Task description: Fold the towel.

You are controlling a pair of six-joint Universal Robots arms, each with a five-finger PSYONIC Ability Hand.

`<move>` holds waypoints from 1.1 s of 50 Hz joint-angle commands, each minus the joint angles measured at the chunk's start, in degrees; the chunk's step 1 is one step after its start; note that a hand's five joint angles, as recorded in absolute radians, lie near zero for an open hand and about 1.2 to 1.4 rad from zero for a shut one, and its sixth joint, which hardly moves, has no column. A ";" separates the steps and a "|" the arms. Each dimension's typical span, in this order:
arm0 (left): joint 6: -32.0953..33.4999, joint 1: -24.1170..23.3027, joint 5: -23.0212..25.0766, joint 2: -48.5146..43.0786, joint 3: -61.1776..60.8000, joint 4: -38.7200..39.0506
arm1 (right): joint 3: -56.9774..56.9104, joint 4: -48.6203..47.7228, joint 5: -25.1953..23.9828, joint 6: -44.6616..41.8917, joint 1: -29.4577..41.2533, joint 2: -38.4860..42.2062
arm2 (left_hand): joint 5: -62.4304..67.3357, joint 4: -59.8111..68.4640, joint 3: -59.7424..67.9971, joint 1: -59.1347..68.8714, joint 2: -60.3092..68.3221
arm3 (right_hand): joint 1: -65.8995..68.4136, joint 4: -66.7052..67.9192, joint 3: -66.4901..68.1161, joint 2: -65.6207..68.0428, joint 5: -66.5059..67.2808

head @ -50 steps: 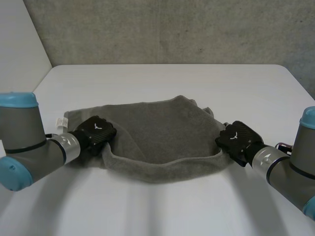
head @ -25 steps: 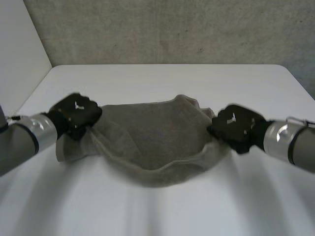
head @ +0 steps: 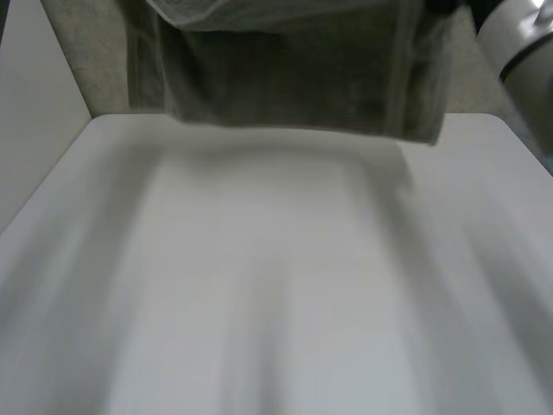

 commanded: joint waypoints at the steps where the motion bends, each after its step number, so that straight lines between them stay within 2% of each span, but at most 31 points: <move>1: -1.03 2.54 10.60 10.87 -40.35 11.08 | 15.82 2.71 -4.68 -5.34 -0.16 -0.52 | 4.84 2.96 4.30 7.04 4.69 | 4.84 3.78 4.28 5.63 3.24; 2: -0.42 3.59 12.71 12.54 -48.52 15.22 | 19.25 2.79 -5.21 -7.36 -0.42 -0.43 | 4.84 2.96 4.30 7.04 4.69 | 4.84 3.78 4.28 5.63 3.24; 3: -0.41 3.60 12.73 12.55 -48.60 15.26 | 19.28 2.80 -5.22 -7.38 -0.43 -0.43 | 4.84 2.96 4.30 7.04 4.69 | 4.84 3.78 4.28 5.63 3.24; 6: 2.91 5.35 16.50 15.36 -67.97 24.72 | 27.70 3.23 -5.74 -14.38 -2.97 0.79 | 4.84 2.96 4.30 7.04 4.69 | 4.84 3.78 4.28 5.63 3.24; 7: 2.93 5.36 16.51 15.37 -68.03 24.75 | 27.72 3.23 -5.74 -14.41 -2.97 0.80 | 4.84 2.96 4.30 7.04 4.69 | 4.84 3.78 4.28 5.63 3.24; 10: 8.18 6.14 17.39 15.98 -79.25 28.00 | 33.07 3.41 -5.31 -19.93 -4.29 1.06 | 4.84 2.96 4.30 7.04 4.69 | 4.84 3.78 4.28 5.63 3.24; 14: 10.93 7.64 17.30 16.42 -81.83 27.83 | 35.02 3.76 -5.30 -20.82 -5.08 0.01 | 4.84 2.96 4.30 7.04 4.69 | 4.84 3.78 4.28 5.63 3.24; 16: 12.15 9.83 17.30 19.92 -82.62 26.25 | 35.63 5.16 -5.30 -20.39 -5.43 -3.49 | 4.84 2.96 4.30 7.04 4.69 | 4.84 3.78 4.28 5.63 3.24; 20: 11.81 12.82 17.91 25.20 -82.97 22.21 | 35.72 9.02 -5.31 -18.46 -6.31 -6.41 | 4.84 2.96 4.30 7.04 4.69 | 4.84 3.78 4.28 5.63 3.24; 26: 8.65 13.71 19.23 28.81 -82.62 16.86 | 34.67 16.83 -4.51 -13.54 -6.49 -6.58 | 4.84 2.96 4.30 7.04 4.69 | 4.84 3.78 4.28 5.63 3.24; 30: 6.80 13.36 19.50 28.38 -83.32 13.51 | 34.40 24.31 -4.51 -12.39 -6.05 -4.83 | 4.84 2.96 4.30 7.04 4.69 | 4.84 3.78 4.28 5.63 3.24; 32: 6.62 13.35 19.59 27.59 -84.11 13.33 | 35.01 25.11 -4.86 -12.73 -6.05 -3.78 | 4.84 2.96 4.30 7.04 4.69 | 4.84 3.78 4.28 5.63 3.24; 40: 7.24 12.04 19.32 19.50 -86.31 12.53 | 37.92 22.31 -5.74 -12.83 -6.75 -1.75 | 4.84 2.96 4.30 7.04 4.69 | 4.84 3.78 4.28 5.63 3.24; 41: 7.24 11.95 19.32 18.98 -86.57 12.45 | 38.27 21.87 -5.83 -12.74 -6.75 -1.84 | 4.84 2.96 4.30 7.04 4.69 | -6.26 -7.32 -6.82 -5.47 -7.86; 42: 7.24 11.95 19.41 18.71 -86.66 12.44 | 38.44 21.69 -6.09 -12.65 -6.58 -1.93 | 4.84 2.96 4.30 7.04 4.69 | -27.02 -28.08 -27.58 -26.23 -28.62; 43: 7.24 11.95 19.41 18.71 -86.66 12.44 | 38.45 21.69 -6.10 -12.65 -6.58 -1.93 | 4.84 2.96 4.30 7.04 4.69 | -27.22 -28.29 -27.79 -26.44 -28.83; 44: 7.24 12.12 19.50 18.62 -86.66 12.53 | 38.53 21.69 -6.36 -12.56 -6.49 -2.19 | 4.84 2.96 4.30 7.04 4.69 | -42.05 -43.11 -42.61 -41.26 -43.65; 45: 7.24 12.21 19.50 18.62 -86.49 12.53 | 38.36 21.69 -6.88 -12.48 -6.40 -2.62 | 4.84 2.96 4.30 7.04 4.69 | -48.02 -49.09 -48.59 -47.24 -49.63; 55: 7.24 11.95 19.32 19.67 -85.96 12.44 | 35.98 22.13 -9.87 -12.56 -5.79 -6.41 | 4.84 2.96 4.30 7.04 4.69 | -51.79 -52.85 -52.35 -51.00 -53.39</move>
